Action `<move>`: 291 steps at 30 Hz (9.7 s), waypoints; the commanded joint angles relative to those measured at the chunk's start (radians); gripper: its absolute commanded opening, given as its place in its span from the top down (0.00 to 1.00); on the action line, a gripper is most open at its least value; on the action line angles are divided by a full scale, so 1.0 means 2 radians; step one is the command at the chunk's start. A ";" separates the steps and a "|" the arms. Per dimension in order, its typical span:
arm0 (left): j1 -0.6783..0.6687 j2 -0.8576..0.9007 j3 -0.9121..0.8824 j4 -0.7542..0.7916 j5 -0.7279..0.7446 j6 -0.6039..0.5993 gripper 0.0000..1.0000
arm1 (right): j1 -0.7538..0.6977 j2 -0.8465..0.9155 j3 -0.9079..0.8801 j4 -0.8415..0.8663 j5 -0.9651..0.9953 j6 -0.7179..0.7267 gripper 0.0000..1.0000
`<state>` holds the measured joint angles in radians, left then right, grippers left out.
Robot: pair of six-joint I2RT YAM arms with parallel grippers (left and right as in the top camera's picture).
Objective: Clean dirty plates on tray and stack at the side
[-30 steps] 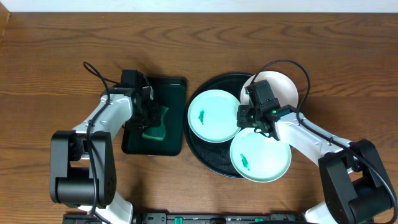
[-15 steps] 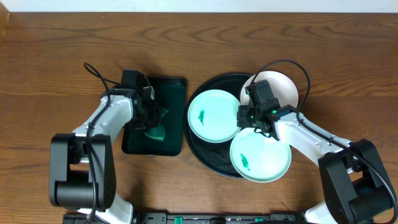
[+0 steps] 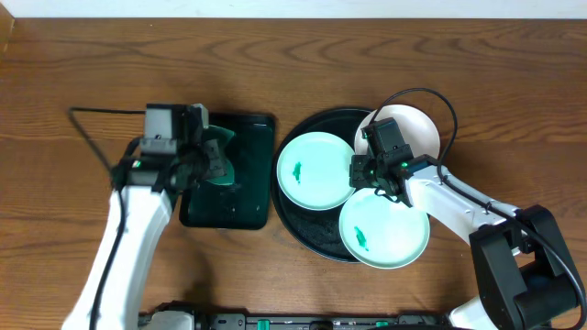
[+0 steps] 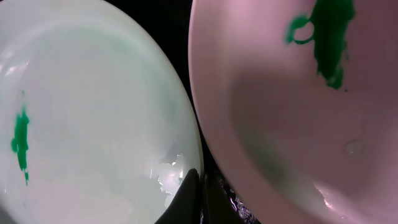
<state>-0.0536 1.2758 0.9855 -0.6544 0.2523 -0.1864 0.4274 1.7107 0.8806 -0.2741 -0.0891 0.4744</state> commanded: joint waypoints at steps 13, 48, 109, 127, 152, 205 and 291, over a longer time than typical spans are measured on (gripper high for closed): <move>0.001 -0.049 -0.004 -0.022 -0.003 -0.005 0.94 | 0.003 0.005 -0.004 -0.003 0.005 0.004 0.99; 0.001 -0.007 -0.004 0.033 0.022 0.018 0.93 | 0.003 0.005 -0.004 0.000 0.005 0.004 0.99; 0.001 0.173 -0.007 0.102 0.010 0.017 0.92 | 0.003 0.005 -0.004 -0.001 0.007 -0.006 0.84; 0.001 0.182 -0.007 0.106 0.015 0.006 0.93 | 0.003 0.005 -0.004 -0.001 0.007 -0.006 0.99; 0.001 -0.177 -0.007 0.067 0.051 -0.009 0.93 | 0.003 0.005 -0.004 0.002 0.001 -0.005 0.98; 0.001 -0.084 -0.007 -0.022 0.025 -0.009 0.93 | 0.003 0.005 -0.004 0.002 0.001 -0.005 0.99; -0.230 0.306 0.152 0.012 -0.097 -0.156 0.92 | 0.003 0.005 -0.004 0.001 0.001 -0.005 0.99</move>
<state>-0.5117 1.8641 1.2961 -0.6296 0.0750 -0.4973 0.4274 1.7107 0.8803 -0.2718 -0.0891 0.4637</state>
